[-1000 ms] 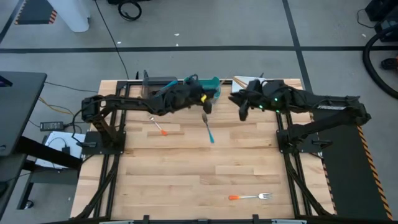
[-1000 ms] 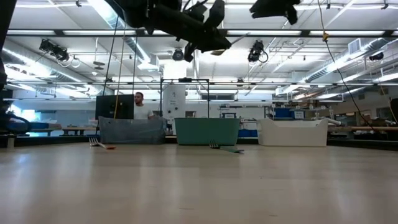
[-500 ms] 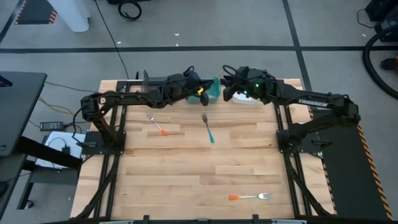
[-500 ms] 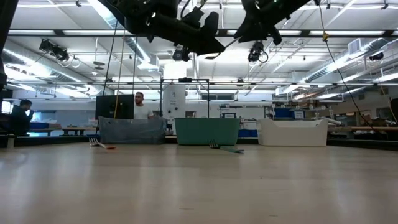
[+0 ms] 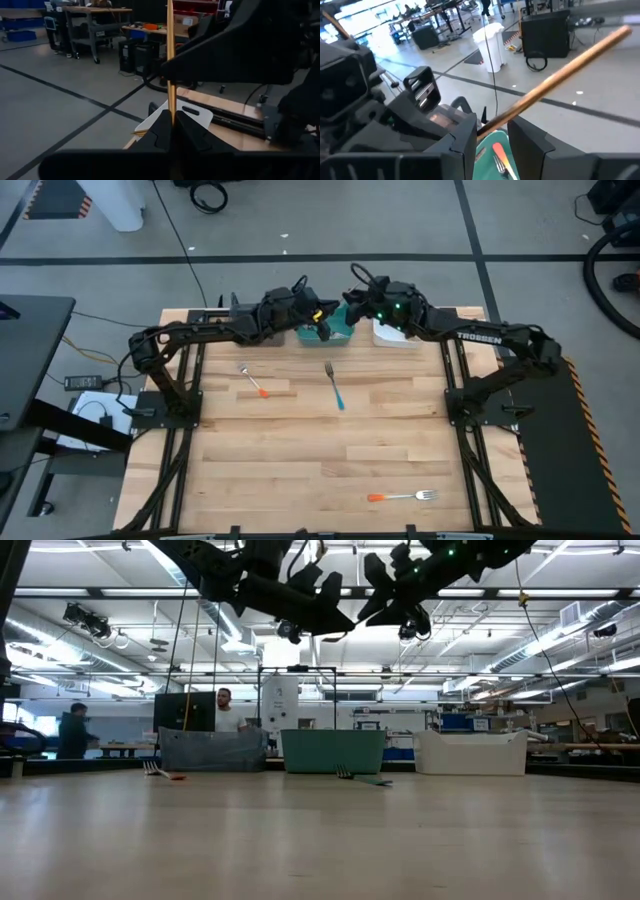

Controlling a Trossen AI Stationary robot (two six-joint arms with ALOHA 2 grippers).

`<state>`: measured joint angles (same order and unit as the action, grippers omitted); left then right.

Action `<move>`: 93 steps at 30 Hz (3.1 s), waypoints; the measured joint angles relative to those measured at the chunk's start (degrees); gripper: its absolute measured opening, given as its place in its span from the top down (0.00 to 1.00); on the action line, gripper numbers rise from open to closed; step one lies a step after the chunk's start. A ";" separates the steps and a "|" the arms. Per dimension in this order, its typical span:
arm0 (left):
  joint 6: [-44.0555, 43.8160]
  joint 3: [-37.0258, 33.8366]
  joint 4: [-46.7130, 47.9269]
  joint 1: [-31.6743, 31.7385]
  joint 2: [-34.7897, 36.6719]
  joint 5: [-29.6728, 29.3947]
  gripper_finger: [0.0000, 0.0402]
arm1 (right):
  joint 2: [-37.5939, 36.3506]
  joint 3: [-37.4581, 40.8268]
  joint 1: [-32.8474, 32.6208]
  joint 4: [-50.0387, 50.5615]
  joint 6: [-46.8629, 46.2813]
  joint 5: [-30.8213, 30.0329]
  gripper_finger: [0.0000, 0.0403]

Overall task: Sort silverware by color (type)
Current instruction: Put the gold fork into the white bin, then put the top orange fork into the blue bin

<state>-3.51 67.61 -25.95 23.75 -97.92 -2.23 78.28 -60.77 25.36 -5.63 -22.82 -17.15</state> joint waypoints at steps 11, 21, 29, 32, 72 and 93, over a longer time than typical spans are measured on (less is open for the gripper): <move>-0.11 0.00 -0.25 3.03 -0.01 4.22 0.96 | 1.33 0.00 4.15 -5.81 -1.31 5.21 0.79; 0.11 0.00 -0.01 5.35 -0.05 9.15 0.94 | 1.30 -0.13 4.89 -7.19 2.38 8.27 0.95; -0.48 0.13 0.52 10.11 0.47 12.31 0.82 | 0.08 0.03 9.14 -0.49 14.95 -1.43 0.95; -0.46 0.10 1.43 12.01 1.68 12.53 0.79 | -0.89 0.02 11.50 6.73 16.67 -0.09 0.95; 2.74 0.04 21.69 17.66 5.88 12.60 0.77 | -1.53 0.02 20.76 46.32 31.90 -1.86 0.75; -2.28 0.02 69.77 9.16 13.31 11.48 0.77 | -4.02 0.02 12.37 46.04 19.36 7.12 0.75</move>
<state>-5.78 67.64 43.82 32.91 -84.61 9.25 74.26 -60.75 37.73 40.41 -3.46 -10.02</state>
